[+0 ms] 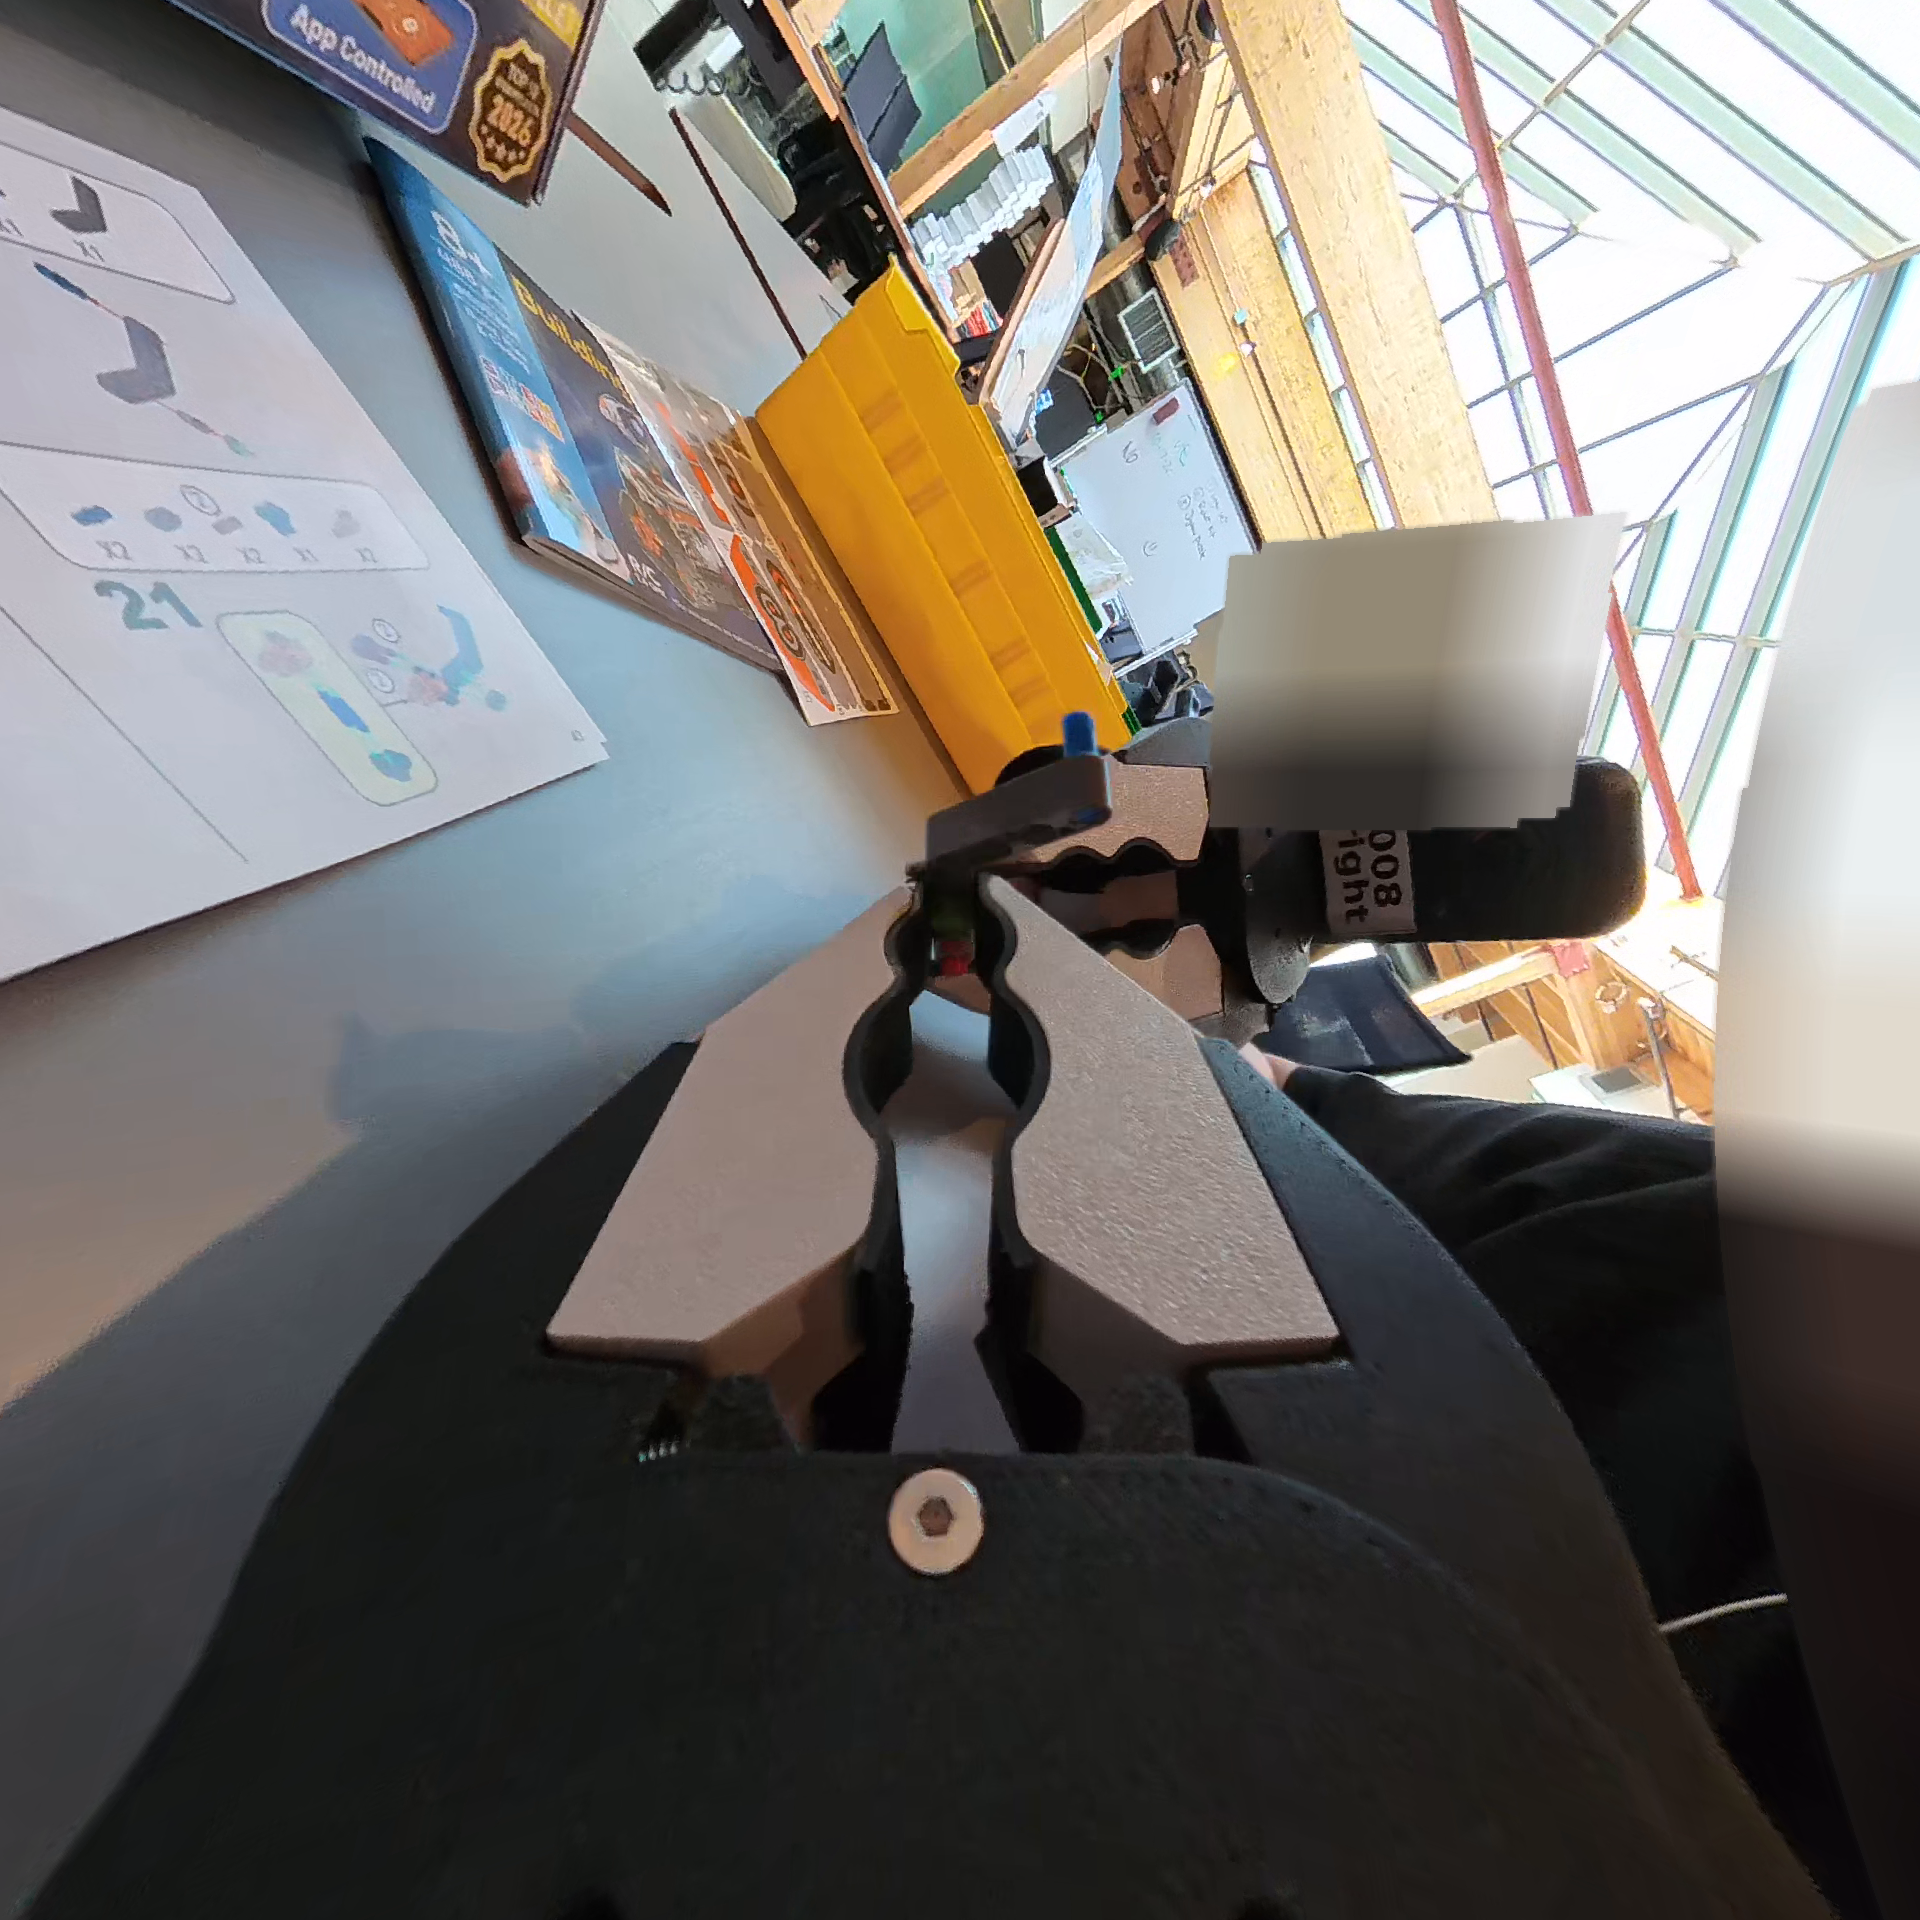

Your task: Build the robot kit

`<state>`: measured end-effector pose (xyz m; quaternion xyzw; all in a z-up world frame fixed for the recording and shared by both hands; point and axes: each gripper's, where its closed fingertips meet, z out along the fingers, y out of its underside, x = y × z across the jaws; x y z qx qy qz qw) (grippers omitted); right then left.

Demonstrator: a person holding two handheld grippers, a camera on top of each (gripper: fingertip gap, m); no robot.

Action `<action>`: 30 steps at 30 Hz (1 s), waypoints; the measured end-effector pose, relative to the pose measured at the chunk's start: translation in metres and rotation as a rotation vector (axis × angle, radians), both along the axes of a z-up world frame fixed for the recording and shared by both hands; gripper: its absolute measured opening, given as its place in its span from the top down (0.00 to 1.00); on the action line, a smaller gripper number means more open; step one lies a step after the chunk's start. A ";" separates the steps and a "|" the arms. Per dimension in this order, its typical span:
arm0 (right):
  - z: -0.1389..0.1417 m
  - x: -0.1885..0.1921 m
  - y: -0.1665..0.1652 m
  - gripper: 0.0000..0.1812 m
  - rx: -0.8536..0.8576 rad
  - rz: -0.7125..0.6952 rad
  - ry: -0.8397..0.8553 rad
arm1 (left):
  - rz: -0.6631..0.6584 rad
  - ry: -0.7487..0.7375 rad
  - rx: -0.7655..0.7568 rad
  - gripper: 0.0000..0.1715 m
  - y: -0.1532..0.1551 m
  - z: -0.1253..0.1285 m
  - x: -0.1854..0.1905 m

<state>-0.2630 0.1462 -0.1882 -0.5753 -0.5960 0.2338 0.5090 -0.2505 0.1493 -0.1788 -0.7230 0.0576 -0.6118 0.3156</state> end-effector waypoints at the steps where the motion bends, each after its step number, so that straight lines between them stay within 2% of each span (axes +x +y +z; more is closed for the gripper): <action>1: -0.001 0.000 0.000 0.92 0.002 0.001 -0.006 | -0.001 0.013 0.003 0.97 0.000 -0.001 0.000; 18: -0.003 0.005 0.011 0.92 0.003 -0.056 -0.019 | 0.024 0.014 -0.015 0.95 0.004 -0.002 -0.006; 21: 0.000 0.007 0.015 0.92 -0.018 -0.085 0.002 | 0.088 0.031 0.024 0.93 0.009 0.003 -0.015; 26: 0.001 0.009 0.019 0.92 -0.049 -0.108 0.021 | 0.295 0.051 0.145 0.92 0.022 0.025 -0.049; 30: 0.000 0.010 0.020 0.92 -0.054 -0.116 0.018 | 0.306 0.046 0.143 0.94 0.022 0.025 -0.051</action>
